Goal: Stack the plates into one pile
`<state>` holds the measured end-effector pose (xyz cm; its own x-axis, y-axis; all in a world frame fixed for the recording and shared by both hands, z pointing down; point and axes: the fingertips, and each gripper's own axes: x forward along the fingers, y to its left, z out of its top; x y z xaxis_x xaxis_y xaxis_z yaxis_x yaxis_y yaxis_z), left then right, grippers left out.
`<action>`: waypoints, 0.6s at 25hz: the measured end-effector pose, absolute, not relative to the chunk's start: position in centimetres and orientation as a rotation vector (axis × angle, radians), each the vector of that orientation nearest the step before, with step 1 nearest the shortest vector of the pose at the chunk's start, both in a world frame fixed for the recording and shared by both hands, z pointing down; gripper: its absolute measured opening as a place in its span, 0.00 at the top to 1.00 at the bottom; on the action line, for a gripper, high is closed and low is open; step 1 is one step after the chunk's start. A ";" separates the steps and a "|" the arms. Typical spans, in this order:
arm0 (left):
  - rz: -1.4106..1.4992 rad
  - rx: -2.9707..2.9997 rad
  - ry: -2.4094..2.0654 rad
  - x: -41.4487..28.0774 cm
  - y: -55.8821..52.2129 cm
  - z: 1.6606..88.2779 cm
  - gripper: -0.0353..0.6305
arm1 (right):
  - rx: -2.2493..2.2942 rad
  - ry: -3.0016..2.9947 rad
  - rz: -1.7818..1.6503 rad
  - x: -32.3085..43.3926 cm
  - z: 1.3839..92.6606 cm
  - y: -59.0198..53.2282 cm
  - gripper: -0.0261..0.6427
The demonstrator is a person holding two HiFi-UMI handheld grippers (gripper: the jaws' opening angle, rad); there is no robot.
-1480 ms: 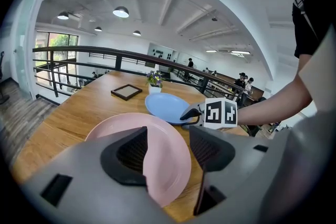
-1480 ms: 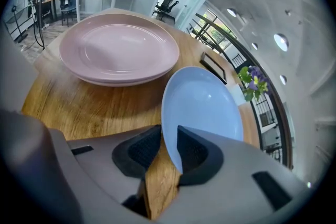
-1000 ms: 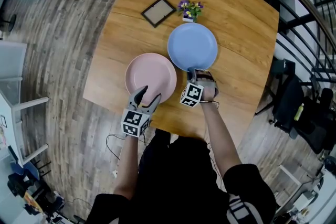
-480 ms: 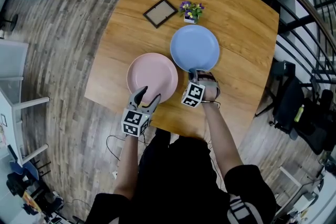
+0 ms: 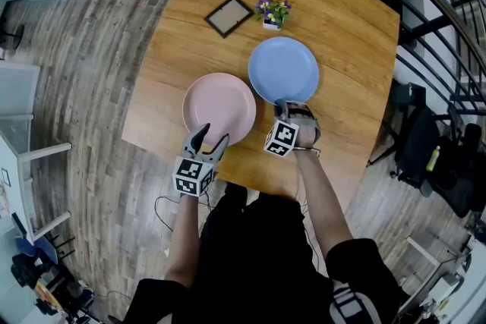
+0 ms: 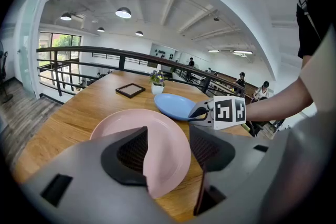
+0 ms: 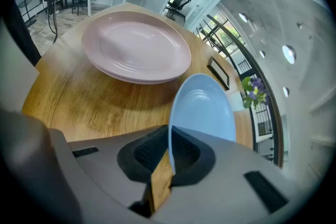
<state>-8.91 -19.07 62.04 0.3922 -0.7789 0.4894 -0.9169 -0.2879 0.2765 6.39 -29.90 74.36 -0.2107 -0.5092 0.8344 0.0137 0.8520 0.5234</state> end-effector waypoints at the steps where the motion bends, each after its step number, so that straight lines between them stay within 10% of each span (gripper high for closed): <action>1: 0.353 2.141 -1.443 -8.8 -18.9 62.0 0.56 | 0.387 -1.727 -0.495 6.6 74.4 -29.7 0.93; 15: 0.326 2.188 -1.430 -8.5 -17.6 60.9 0.56 | 0.450 -1.711 -0.521 7.6 72.6 -28.4 0.93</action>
